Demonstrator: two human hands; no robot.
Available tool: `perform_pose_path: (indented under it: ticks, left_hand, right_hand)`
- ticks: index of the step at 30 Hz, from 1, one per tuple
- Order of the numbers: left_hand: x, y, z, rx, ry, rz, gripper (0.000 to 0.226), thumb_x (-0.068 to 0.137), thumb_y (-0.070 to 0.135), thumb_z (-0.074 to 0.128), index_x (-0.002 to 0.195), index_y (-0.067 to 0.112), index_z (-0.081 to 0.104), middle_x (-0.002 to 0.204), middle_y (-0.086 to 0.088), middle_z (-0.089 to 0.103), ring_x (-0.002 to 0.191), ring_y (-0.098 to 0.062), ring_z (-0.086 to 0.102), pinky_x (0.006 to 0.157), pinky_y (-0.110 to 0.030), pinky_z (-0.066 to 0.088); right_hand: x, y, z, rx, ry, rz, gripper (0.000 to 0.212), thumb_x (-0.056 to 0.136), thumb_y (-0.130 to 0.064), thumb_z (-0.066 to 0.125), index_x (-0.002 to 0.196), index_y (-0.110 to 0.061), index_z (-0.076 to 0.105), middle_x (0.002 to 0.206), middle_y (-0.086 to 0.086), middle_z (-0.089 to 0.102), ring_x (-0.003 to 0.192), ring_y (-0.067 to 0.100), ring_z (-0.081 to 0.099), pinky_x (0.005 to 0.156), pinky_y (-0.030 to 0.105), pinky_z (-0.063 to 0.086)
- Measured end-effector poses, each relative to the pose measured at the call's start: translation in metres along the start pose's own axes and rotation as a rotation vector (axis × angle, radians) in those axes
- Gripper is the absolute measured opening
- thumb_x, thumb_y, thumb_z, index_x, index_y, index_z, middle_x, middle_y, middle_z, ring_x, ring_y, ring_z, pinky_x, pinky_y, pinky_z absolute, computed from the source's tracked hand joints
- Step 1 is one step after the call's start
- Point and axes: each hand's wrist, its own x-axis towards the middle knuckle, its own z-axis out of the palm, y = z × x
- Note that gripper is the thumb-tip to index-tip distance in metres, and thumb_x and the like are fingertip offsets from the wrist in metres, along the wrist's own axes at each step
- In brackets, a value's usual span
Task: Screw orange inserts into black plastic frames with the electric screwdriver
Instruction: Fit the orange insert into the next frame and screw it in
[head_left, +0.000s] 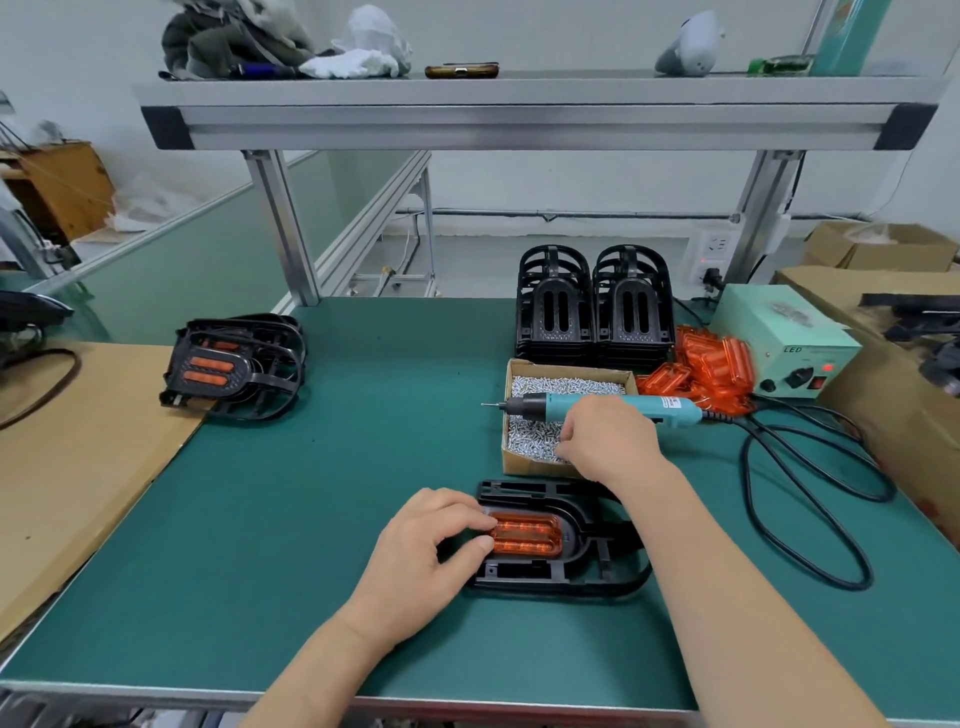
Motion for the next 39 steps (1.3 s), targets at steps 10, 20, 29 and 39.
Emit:
perform_pose_path:
  ticks: [10, 20, 29, 39]
  left_hand:
    - [-0.001, 0.003, -0.001, -0.030, 0.024, -0.001, 0.027, 0.087, 0.026, 0.067, 0.114, 0.024, 0.073, 0.101, 0.017, 0.068, 0.098, -0.007, 0.064, 0.090, -0.027, 0.050]
    - [-0.002, 0.003, 0.000, 0.065, 0.205, 0.005, 0.015, 0.088, 0.021, 0.065, 0.099, 0.016, 0.074, 0.092, 0.018, 0.067, 0.088, -0.002, 0.061, 0.082, -0.018, 0.048]
    - [-0.003, 0.002, 0.000, 0.057, 0.212, -0.001, 0.013, 0.088, 0.023, 0.066, 0.095, 0.017, 0.074, 0.088, 0.016, 0.068, 0.084, -0.004, 0.062, 0.078, -0.021, 0.048]
    - [-0.002, 0.001, -0.002, -0.027, 0.444, -0.043, 0.020, 0.091, 0.013, 0.068, 0.109, 0.012, 0.075, 0.096, 0.011, 0.072, 0.092, -0.002, 0.066, 0.087, -0.011, 0.045]
  right_hand:
    - [-0.006, -0.001, 0.006, 0.065, 0.059, -0.024, 0.018, 0.093, -0.017, 0.057, 0.089, -0.024, 0.074, 0.103, 0.001, 0.069, 0.097, 0.026, 0.062, 0.078, 0.035, 0.054]
    - [-0.014, -0.001, 0.025, 0.218, 0.205, -0.056, 0.019, 0.100, -0.023, 0.050, 0.090, -0.020, 0.066, 0.101, 0.001, 0.068, 0.090, 0.024, 0.059, 0.076, 0.037, 0.048]
    - [-0.017, 0.001, 0.030, 0.323, 0.243, -0.046, 0.020, 0.098, -0.022, 0.055, 0.084, -0.018, 0.068, 0.090, -0.002, 0.070, 0.086, 0.022, 0.060, 0.070, 0.033, 0.042]
    - [-0.069, -0.063, 0.032, 1.223, -0.300, -0.072, 0.025, 0.095, -0.010, 0.062, 0.072, -0.017, 0.068, 0.062, -0.001, 0.058, 0.044, 0.006, 0.043, 0.043, 0.016, 0.031]
